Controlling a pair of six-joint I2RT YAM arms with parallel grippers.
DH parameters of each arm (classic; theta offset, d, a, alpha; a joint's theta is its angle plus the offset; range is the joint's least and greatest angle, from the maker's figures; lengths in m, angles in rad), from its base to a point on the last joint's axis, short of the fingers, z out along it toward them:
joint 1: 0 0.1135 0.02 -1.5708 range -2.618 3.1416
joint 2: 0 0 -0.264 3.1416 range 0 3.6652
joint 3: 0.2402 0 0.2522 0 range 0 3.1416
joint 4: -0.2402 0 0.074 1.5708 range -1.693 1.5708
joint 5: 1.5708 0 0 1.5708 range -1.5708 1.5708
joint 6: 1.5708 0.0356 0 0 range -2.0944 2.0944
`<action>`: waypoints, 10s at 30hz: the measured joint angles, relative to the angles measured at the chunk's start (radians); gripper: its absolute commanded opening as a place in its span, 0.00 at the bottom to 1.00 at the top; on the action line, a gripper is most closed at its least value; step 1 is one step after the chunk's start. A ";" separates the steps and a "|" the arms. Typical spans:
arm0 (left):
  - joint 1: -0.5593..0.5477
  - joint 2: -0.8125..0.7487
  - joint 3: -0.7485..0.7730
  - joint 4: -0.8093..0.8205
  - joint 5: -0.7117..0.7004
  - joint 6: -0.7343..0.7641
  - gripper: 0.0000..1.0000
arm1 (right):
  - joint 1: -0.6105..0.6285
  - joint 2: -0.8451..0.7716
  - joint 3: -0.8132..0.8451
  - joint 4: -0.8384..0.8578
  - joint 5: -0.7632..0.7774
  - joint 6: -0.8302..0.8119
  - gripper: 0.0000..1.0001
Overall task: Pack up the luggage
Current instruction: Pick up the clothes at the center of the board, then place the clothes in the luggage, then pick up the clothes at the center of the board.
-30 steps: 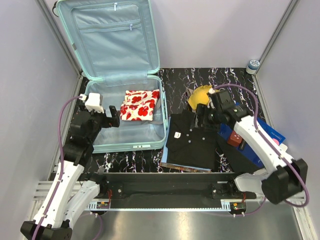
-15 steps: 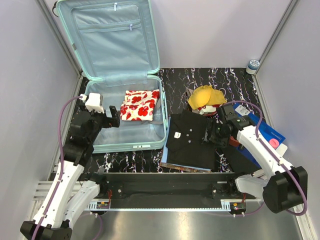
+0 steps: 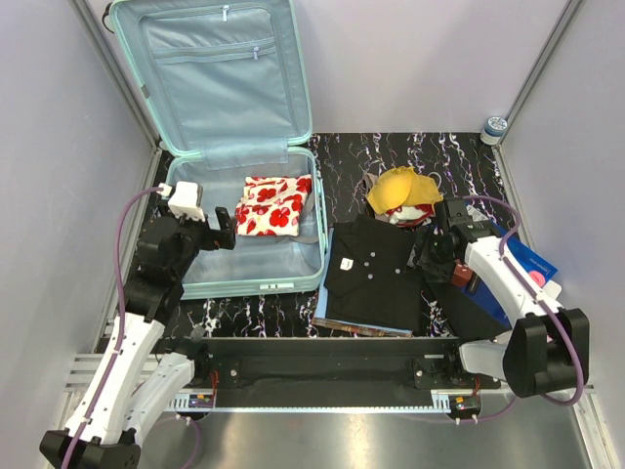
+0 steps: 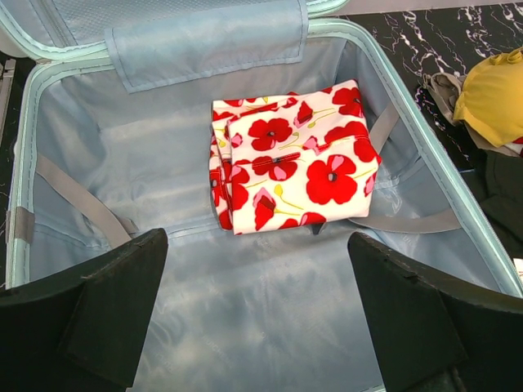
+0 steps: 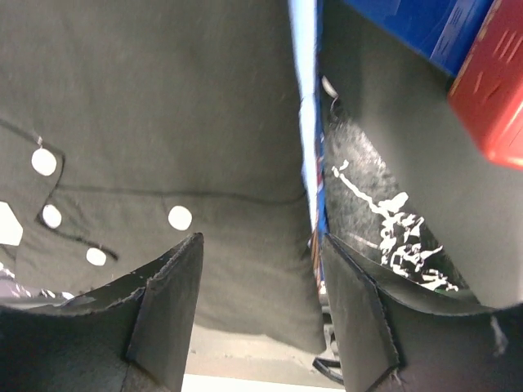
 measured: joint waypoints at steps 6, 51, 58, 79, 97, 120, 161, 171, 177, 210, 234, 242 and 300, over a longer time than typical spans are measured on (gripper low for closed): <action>0.000 0.000 0.000 0.000 0.001 0.000 0.99 | -0.030 0.049 -0.009 0.052 -0.002 -0.010 0.62; -0.007 0.006 0.000 0.000 0.010 0.000 0.99 | -0.036 0.072 0.011 0.025 -0.136 -0.041 0.41; -0.007 0.006 0.000 0.000 0.010 0.000 0.99 | -0.036 0.114 0.010 0.048 -0.154 -0.055 0.26; -0.008 -0.009 0.000 0.000 0.009 0.000 0.99 | -0.036 0.069 0.304 -0.097 -0.213 -0.122 0.00; -0.008 -0.016 0.000 0.000 0.008 0.000 0.99 | 0.047 0.251 0.891 -0.245 -0.308 -0.157 0.00; -0.011 -0.016 0.000 0.000 -0.092 -0.004 0.99 | 0.406 0.916 1.822 -0.185 -0.518 -0.051 0.00; -0.012 -0.034 0.000 0.000 -0.106 -0.004 0.99 | 0.472 1.331 1.611 0.452 -0.705 0.223 0.00; -0.012 -0.034 0.000 0.000 -0.106 -0.004 0.99 | 0.388 1.196 1.264 0.454 -0.625 0.192 0.00; -0.012 -0.034 0.000 0.000 -0.106 -0.004 0.99 | 0.367 1.107 1.182 0.448 -0.572 0.176 0.00; -0.016 -0.032 0.000 0.000 -0.106 -0.004 0.99 | 0.380 0.957 1.156 0.222 -0.204 0.054 0.73; -0.019 -0.021 0.000 -0.001 -0.106 -0.004 0.99 | 0.507 1.300 1.613 -0.034 -0.009 -0.027 0.72; -0.019 -0.020 0.000 -0.001 -0.105 -0.004 0.99 | 0.509 1.300 1.615 -0.039 -0.014 -0.033 0.75; -0.032 0.013 0.000 0.000 -0.045 -0.011 0.99 | -0.009 0.076 -0.052 0.076 -0.054 0.011 0.66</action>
